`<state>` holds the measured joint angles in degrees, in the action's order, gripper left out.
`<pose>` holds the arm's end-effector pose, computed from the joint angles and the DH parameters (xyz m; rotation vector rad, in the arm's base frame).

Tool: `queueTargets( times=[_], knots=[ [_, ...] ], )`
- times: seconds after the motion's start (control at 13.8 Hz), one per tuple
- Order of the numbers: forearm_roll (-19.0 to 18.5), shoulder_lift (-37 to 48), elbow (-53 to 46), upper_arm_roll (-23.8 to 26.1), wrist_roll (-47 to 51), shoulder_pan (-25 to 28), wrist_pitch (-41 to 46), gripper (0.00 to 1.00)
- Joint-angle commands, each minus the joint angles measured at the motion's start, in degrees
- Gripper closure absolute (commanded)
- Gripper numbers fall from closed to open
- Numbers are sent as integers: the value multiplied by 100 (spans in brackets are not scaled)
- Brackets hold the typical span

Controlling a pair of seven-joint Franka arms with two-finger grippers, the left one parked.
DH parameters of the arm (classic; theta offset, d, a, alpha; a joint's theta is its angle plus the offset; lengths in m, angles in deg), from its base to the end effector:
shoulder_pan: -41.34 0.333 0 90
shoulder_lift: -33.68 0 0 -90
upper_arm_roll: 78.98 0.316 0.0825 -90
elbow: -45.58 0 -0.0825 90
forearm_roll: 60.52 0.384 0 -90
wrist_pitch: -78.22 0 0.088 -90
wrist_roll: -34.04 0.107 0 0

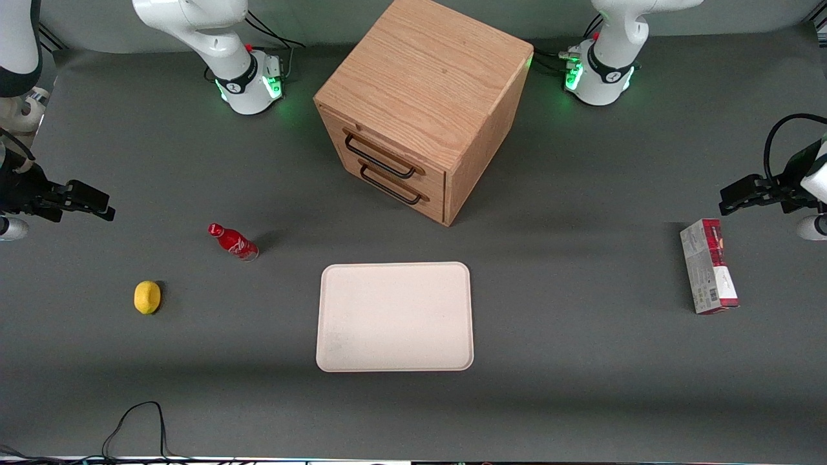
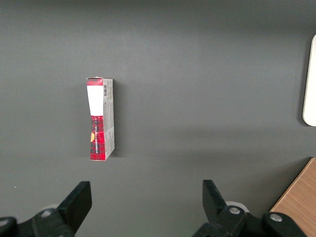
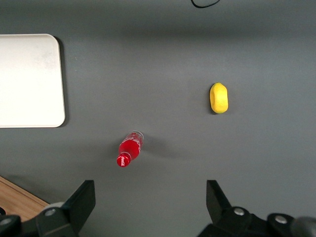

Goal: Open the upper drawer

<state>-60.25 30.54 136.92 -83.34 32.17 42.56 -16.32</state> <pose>0.5762 -0.0300 0.5894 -3.1409 0.0352 -0.0019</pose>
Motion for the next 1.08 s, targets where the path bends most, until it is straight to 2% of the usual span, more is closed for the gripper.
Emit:
queueTargets(
  times=[0.0, 0.22, 0.51, 0.87, 1.01],
  knots=[
    [-106, -20, -99, -73, 135, 106, 67, 0],
    [-80, -47, -142, -38, 134, 124, 59, 0],
    [-36, -424, -582, 14, 82, 948, 59, 0],
    [-18, -855, -863, 15, 64, 2292, -3, 0],
    [122, -969, -855, 23, 55, 2793, -20, 0]
  ],
)
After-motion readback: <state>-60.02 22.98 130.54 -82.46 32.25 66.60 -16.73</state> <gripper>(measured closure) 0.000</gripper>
